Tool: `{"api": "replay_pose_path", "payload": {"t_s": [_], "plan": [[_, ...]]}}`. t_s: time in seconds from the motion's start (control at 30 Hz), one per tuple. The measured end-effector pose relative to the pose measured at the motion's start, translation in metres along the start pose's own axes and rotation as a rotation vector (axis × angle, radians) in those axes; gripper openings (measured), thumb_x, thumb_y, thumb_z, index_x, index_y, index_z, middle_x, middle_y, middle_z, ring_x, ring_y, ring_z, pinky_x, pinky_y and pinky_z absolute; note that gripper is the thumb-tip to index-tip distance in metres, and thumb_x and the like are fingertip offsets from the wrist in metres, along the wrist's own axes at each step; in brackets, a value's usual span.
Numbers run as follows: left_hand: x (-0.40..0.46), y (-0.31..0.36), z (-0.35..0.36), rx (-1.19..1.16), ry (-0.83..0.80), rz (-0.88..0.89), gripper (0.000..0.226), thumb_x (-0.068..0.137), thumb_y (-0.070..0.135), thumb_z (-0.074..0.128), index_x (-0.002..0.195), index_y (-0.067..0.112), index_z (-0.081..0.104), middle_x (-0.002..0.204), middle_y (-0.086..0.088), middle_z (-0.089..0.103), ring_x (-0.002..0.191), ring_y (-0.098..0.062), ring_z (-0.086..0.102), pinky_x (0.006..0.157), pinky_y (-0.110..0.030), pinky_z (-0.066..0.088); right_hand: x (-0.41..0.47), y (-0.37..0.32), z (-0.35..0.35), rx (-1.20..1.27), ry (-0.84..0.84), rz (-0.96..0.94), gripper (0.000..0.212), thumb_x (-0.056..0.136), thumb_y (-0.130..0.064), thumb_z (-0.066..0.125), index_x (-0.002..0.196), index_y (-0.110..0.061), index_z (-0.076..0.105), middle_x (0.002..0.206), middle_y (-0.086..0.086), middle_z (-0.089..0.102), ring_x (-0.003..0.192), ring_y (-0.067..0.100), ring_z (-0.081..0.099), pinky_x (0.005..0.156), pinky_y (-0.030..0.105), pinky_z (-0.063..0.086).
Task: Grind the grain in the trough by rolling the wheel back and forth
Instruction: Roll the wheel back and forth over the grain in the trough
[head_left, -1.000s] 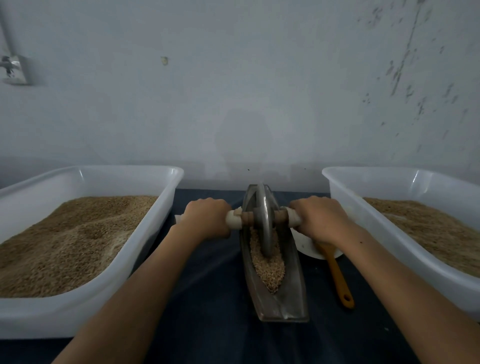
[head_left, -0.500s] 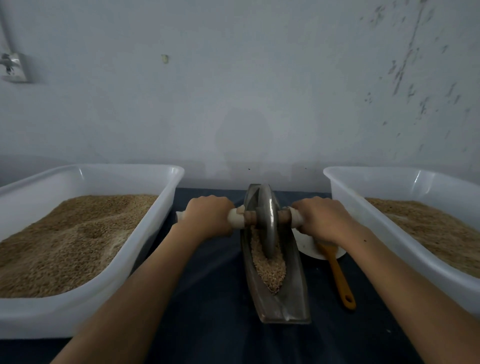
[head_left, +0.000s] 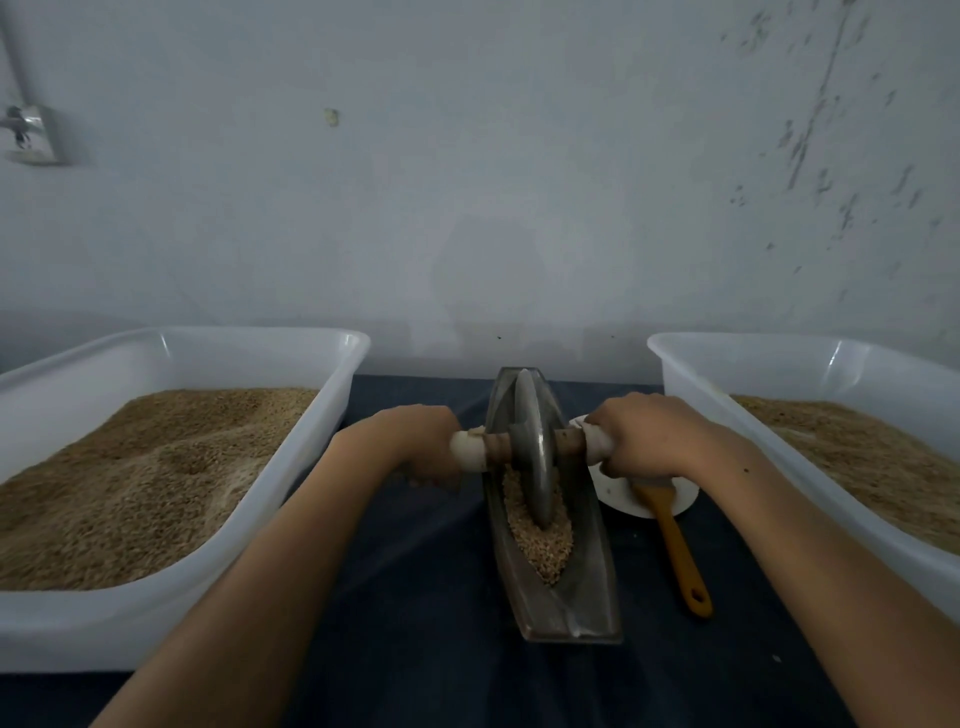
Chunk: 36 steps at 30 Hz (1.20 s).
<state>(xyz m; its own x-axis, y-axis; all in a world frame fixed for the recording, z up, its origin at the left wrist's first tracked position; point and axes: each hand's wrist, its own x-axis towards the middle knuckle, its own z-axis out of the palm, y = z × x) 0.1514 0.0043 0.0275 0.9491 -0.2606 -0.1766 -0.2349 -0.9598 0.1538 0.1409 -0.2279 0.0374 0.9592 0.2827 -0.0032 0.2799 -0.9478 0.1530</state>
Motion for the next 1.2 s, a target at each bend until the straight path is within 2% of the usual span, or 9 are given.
{"api": "replay_pose_path", "payload": {"t_s": [0.1, 0.27, 0.37, 0.47, 0.63, 0.77, 0.93, 1.03, 1.2], "plan": [[0.001, 0.0, 0.002, 0.049, 0.089, -0.005, 0.019, 0.076, 0.028, 0.072, 0.082, 0.025, 0.055, 0.069, 0.006, 0.06, 0.064, -0.012, 0.059, 0.063, -0.027, 0.045, 0.0, -0.001, 0.004, -0.001, 0.06, 0.01, 0.015, 0.085, -0.023, 0.061, 0.084, -0.032, 0.049, 0.081, -0.005, 0.057, 0.077, 0.016, 0.057, 0.064, 0.028, 0.04], [0.006, -0.003, 0.012, 0.159, 0.364, 0.01, 0.02, 0.076, 0.034, 0.068, 0.084, 0.029, 0.05, 0.08, 0.007, 0.054, 0.074, -0.015, 0.05, 0.067, -0.031, 0.038, 0.003, -0.004, 0.016, -0.035, 0.323, 0.023, 0.01, 0.091, -0.023, 0.054, 0.087, -0.028, 0.047, 0.093, -0.003, 0.063, 0.086, 0.02, 0.06, 0.066, 0.03, 0.036], [0.006, -0.005, 0.016, 0.132, 0.386, 0.014, 0.018, 0.078, 0.034, 0.067, 0.084, 0.029, 0.05, 0.081, 0.008, 0.054, 0.073, -0.013, 0.049, 0.067, -0.03, 0.036, 0.004, -0.006, 0.019, -0.059, 0.408, 0.032, 0.013, 0.092, -0.023, 0.053, 0.085, -0.027, 0.042, 0.091, -0.003, 0.061, 0.086, 0.021, 0.059, 0.066, 0.03, 0.034], [0.004, -0.004, 0.014, 0.129, 0.346, 0.016, 0.017, 0.078, 0.033, 0.068, 0.088, 0.027, 0.054, 0.083, 0.006, 0.056, 0.075, -0.013, 0.051, 0.068, -0.03, 0.038, 0.003, -0.006, 0.016, -0.062, 0.333, 0.032, 0.008, 0.091, -0.024, 0.054, 0.088, -0.027, 0.048, 0.093, -0.003, 0.062, 0.085, 0.019, 0.058, 0.067, 0.03, 0.036], [-0.001, 0.002, 0.002, 0.116, 0.144, 0.002, 0.033, 0.076, 0.033, 0.073, 0.105, 0.023, 0.06, 0.089, 0.003, 0.06, 0.082, -0.016, 0.057, 0.074, -0.031, 0.045, -0.003, -0.001, 0.001, 0.018, 0.005, 0.015, 0.015, 0.086, -0.026, 0.062, 0.1, -0.028, 0.057, 0.095, -0.001, 0.064, 0.086, 0.017, 0.061, 0.074, 0.031, 0.049], [-0.003, 0.004, -0.002, 0.101, 0.083, -0.004, 0.033, 0.076, 0.031, 0.073, 0.105, 0.021, 0.062, 0.092, 0.0, 0.067, 0.082, -0.017, 0.062, 0.075, -0.032, 0.047, -0.002, 0.003, -0.002, 0.06, -0.093, 0.001, 0.017, 0.083, -0.029, 0.068, 0.093, -0.028, 0.054, 0.093, -0.001, 0.065, 0.086, 0.016, 0.062, 0.077, 0.033, 0.052], [0.0, 0.006, 0.005, 0.218, 0.322, 0.011, 0.026, 0.078, 0.035, 0.068, 0.1, 0.023, 0.06, 0.084, 0.005, 0.058, 0.079, -0.016, 0.056, 0.069, -0.031, 0.041, 0.002, 0.004, 0.012, 0.07, 0.094, 0.018, 0.009, 0.086, -0.027, 0.062, 0.089, -0.03, 0.055, 0.089, -0.005, 0.063, 0.082, 0.015, 0.06, 0.07, 0.03, 0.046], [0.002, 0.005, 0.01, 0.24, 0.452, 0.024, 0.02, 0.081, 0.036, 0.064, 0.095, 0.024, 0.058, 0.093, 0.002, 0.063, 0.084, -0.018, 0.058, 0.07, -0.031, 0.04, 0.003, 0.002, 0.02, 0.073, 0.268, 0.019, 0.023, 0.09, -0.025, 0.056, 0.074, -0.034, 0.041, 0.083, -0.009, 0.056, 0.08, 0.015, 0.056, 0.069, 0.03, 0.04], [0.001, 0.005, 0.008, 0.224, 0.368, 0.021, 0.021, 0.08, 0.034, 0.066, 0.097, 0.023, 0.058, 0.091, 0.002, 0.061, 0.081, -0.017, 0.056, 0.071, -0.031, 0.042, 0.001, 0.001, 0.017, 0.046, 0.24, 0.008, 0.018, 0.089, -0.025, 0.056, 0.079, -0.032, 0.045, 0.085, -0.007, 0.058, 0.079, 0.015, 0.055, 0.067, 0.029, 0.038]]}}
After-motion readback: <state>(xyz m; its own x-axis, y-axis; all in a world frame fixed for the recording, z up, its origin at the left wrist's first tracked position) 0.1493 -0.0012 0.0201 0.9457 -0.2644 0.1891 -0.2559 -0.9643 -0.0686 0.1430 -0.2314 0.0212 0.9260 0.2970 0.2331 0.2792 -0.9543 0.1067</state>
